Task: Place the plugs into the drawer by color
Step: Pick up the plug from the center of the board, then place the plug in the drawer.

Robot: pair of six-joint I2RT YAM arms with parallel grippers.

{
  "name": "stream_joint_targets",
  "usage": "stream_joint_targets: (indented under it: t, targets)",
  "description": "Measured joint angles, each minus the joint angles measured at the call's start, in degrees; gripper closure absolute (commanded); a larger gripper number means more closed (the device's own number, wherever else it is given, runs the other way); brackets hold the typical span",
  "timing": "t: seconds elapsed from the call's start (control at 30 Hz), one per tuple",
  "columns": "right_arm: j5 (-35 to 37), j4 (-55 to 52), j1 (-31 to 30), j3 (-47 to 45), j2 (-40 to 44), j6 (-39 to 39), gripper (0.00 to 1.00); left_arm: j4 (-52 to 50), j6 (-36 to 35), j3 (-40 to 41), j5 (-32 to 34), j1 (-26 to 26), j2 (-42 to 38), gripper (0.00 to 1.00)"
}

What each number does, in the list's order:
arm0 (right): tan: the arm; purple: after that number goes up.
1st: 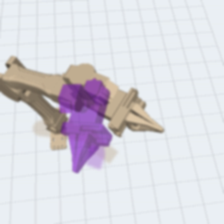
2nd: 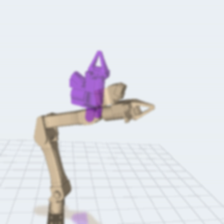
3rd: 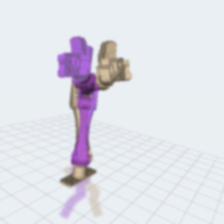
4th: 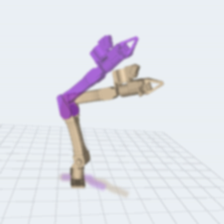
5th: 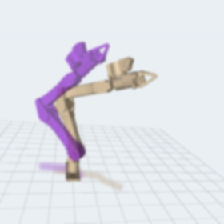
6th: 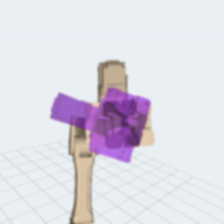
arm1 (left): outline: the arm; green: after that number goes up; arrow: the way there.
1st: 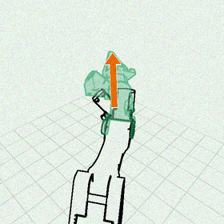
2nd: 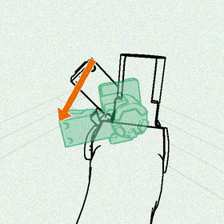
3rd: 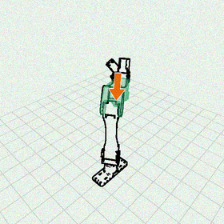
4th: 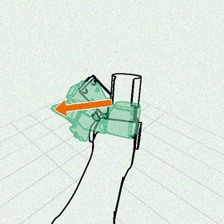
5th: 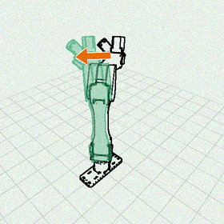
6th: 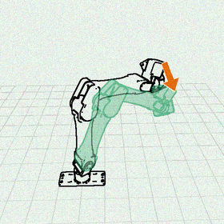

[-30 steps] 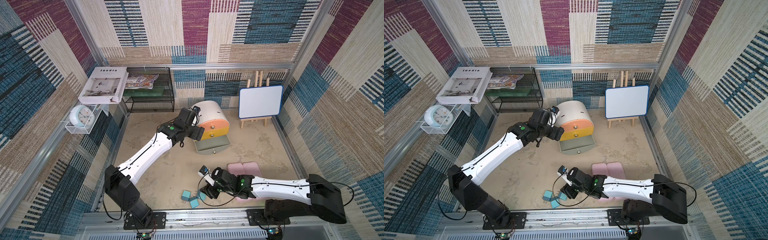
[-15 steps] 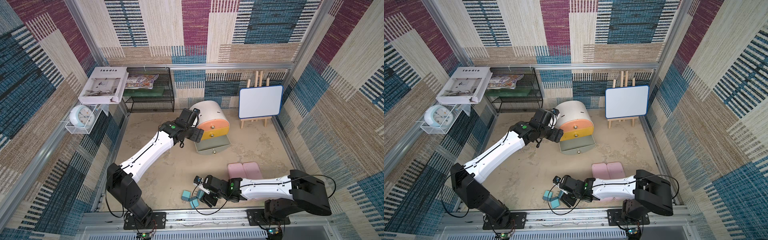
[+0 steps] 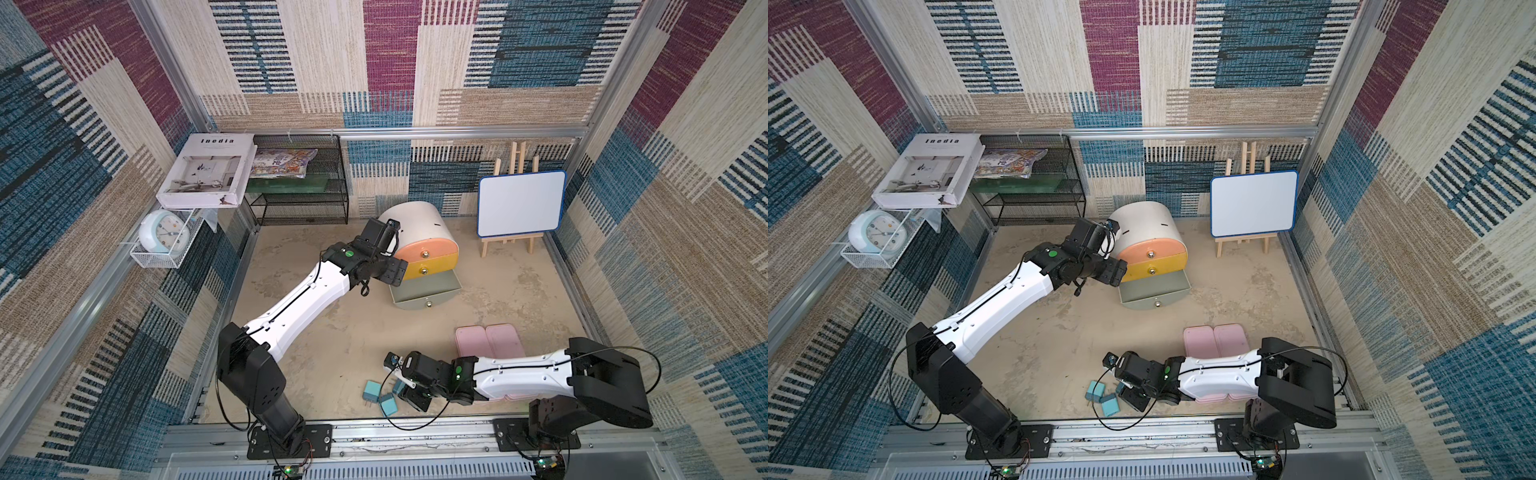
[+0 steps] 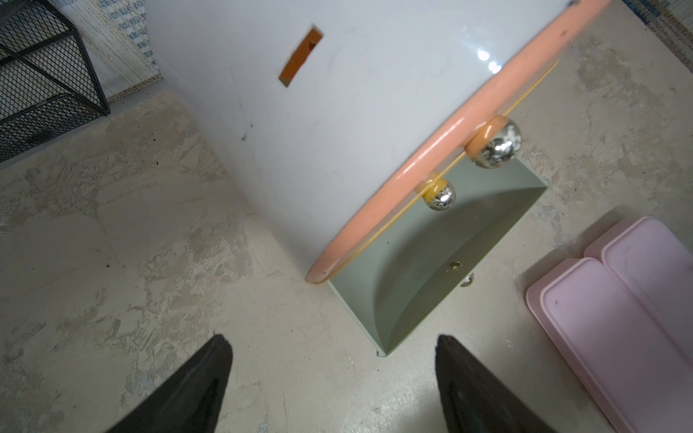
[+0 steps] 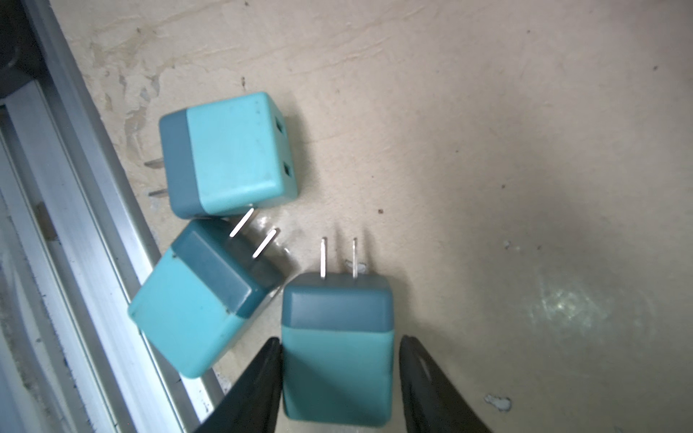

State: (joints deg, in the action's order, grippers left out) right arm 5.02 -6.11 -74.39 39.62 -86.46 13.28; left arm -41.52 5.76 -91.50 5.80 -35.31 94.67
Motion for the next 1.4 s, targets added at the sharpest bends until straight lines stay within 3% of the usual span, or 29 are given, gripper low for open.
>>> stream_joint_targets:
  t: [0.33, 0.5, 0.73, 0.9, 1.03, 1.4]
  targets:
    - [2.0, 0.3, 0.0, 0.0, -0.9, 0.9, 0.52, -0.3, 0.0, -1.3, 0.0, 0.0, 0.6, 0.11]
    - [3.0, -0.2, 0.0, 0.6, -1.1, 1.6, 0.59, -0.5, 0.0, -0.8, 0.0, 0.2, 0.6, 0.11]
    - [6.1, -3.2, 1.0, 2.4, 3.8, 4.0, 0.61, -2.1, 0.8, -5.9, 0.1, 0.5, 1.6, 0.10]
    - [8.5, -7.7, 8.0, 4.7, 11.7, 4.3, 0.60, -5.2, 1.5, -14.6, 0.4, 0.6, 5.4, 0.10]
    - [9.5, -10.5, 18.0, 7.6, 15.9, 3.0, 0.59, -6.8, 1.5, -20.3, 0.6, 0.8, 9.0, 0.10]
    - [9.9, -13.7, 37.8, 20.6, 8.3, -2.3, 0.60, -8.5, 1.4, -26.5, -1.1, 2.4, 14.8, 0.11]
